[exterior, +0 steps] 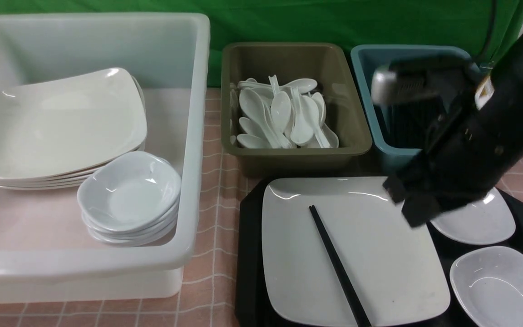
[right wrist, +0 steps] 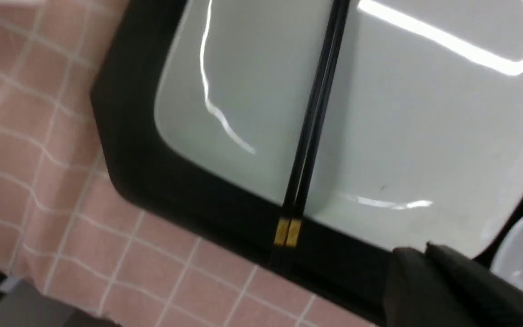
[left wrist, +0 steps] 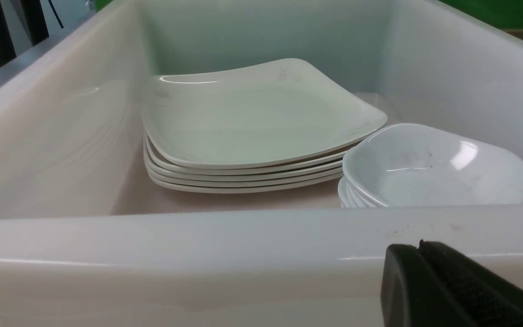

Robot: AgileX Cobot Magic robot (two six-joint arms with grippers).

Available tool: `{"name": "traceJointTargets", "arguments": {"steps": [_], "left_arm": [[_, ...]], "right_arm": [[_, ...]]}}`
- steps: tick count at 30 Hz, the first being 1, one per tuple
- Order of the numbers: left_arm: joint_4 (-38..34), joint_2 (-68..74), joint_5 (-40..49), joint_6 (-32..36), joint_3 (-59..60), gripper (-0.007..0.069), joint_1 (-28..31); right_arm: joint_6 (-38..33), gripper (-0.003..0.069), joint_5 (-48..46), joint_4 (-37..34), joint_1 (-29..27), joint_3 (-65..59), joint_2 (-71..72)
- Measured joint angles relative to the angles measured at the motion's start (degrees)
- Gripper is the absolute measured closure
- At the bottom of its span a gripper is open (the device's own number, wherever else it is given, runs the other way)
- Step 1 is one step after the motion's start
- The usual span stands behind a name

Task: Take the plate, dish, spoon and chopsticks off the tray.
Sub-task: Use the right arm to grab a pair of chopsticks from the plate

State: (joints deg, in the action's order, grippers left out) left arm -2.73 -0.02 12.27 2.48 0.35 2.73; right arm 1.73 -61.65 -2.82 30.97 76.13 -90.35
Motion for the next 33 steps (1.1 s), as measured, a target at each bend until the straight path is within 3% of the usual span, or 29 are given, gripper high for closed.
{"name": "traceJointTargets", "arguments": {"steps": [2,3,4,7,11,20,30,33], "left_arm": [[0.0,0.0,0.0,0.0,0.0,0.062,0.0],[0.0,0.0,0.0,0.0,0.0,0.062,0.0],[0.0,0.0,0.0,0.0,0.0,0.062,0.0],[0.0,0.0,0.0,0.0,0.0,0.062,0.0],[0.0,0.0,0.0,0.0,0.0,0.062,0.0],[0.0,0.0,0.0,0.0,0.0,0.062,0.0],[0.0,0.0,0.0,0.0,0.0,0.062,0.0],[0.0,0.0,0.0,0.0,0.0,0.062,0.0]], "right_arm": [[0.3,0.0435,4.2,-0.1,2.1,-5.1,-0.2],[0.4,0.0423,4.8,-0.1,2.3,-5.7,-0.2],[0.4,0.0342,9.2,-0.1,3.6,-9.5,-0.3],[0.4,0.0207,15.9,-0.2,4.3,-12.6,-0.4],[0.2,0.0165,18.8,-0.2,4.3,-13.3,-1.9],[0.2,0.0223,25.0,-0.2,4.4,-13.7,-10.3],[0.2,0.042,25.7,-0.2,4.4,-13.7,-14.2],[0.2,0.0438,25.7,-0.2,4.4,-13.7,-14.2]]}}
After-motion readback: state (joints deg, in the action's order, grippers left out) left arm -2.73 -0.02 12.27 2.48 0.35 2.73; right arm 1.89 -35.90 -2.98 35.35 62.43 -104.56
